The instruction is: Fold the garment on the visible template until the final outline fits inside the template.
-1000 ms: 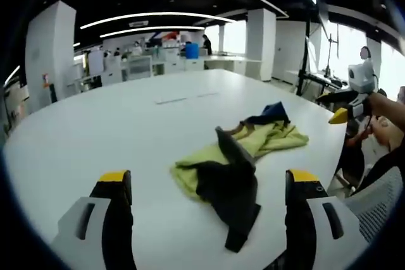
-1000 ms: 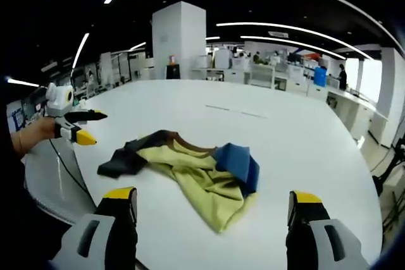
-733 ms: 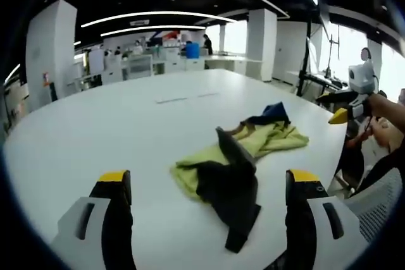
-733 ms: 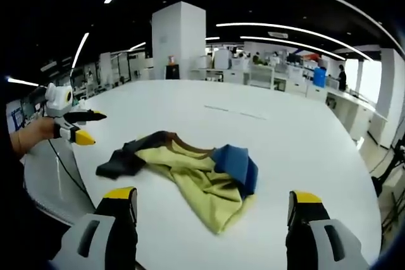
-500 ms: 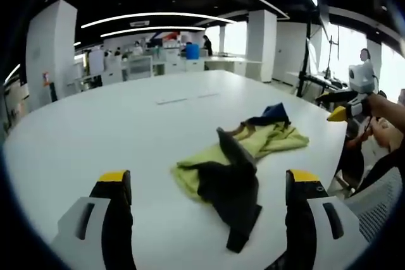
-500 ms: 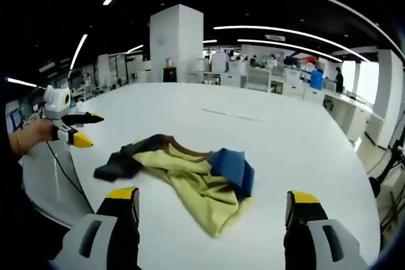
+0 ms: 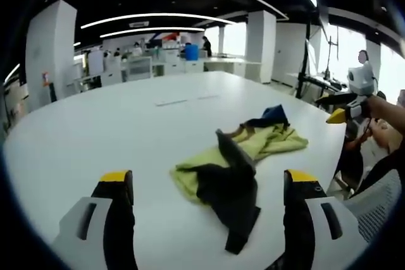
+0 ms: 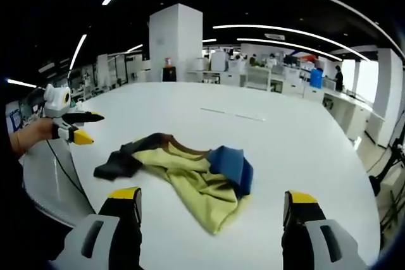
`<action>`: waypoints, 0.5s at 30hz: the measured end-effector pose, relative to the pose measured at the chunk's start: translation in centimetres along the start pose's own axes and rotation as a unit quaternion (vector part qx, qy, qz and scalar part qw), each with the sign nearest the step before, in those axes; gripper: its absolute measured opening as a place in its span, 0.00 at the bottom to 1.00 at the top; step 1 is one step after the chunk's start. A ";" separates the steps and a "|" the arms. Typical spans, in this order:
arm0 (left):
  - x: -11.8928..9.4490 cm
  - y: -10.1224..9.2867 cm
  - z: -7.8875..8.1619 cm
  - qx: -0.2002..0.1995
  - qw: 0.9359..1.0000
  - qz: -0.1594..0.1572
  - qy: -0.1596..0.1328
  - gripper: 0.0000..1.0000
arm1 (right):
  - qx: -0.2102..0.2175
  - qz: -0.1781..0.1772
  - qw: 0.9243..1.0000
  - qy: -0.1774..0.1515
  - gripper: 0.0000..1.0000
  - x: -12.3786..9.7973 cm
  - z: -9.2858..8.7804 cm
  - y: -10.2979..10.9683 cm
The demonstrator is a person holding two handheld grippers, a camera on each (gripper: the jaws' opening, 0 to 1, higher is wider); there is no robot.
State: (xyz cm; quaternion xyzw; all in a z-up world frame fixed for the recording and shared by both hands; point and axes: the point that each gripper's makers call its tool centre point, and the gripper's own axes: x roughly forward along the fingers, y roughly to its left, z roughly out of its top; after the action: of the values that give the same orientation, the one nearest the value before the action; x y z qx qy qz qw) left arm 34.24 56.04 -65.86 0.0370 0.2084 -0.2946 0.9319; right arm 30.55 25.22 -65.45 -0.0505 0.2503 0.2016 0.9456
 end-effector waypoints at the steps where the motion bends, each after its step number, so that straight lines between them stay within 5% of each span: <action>1: 0.0 -0.1 0.1 -0.002 1.000 -0.002 -0.004 0.94 | 0.000 -0.001 1.000 0.000 0.91 0.0 0.0 0.0; 15: -0.3 -0.7 1.0 -0.005 1.000 0.005 -0.010 0.86 | 0.004 -0.003 1.000 -0.017 0.71 -0.1 0.6 -1.4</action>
State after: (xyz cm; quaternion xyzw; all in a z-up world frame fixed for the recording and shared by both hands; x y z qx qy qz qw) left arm 33.96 55.45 -64.80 0.0299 0.2002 -0.2893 0.9356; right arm 31.36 24.06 -64.86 -0.0444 0.2348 0.1985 0.9505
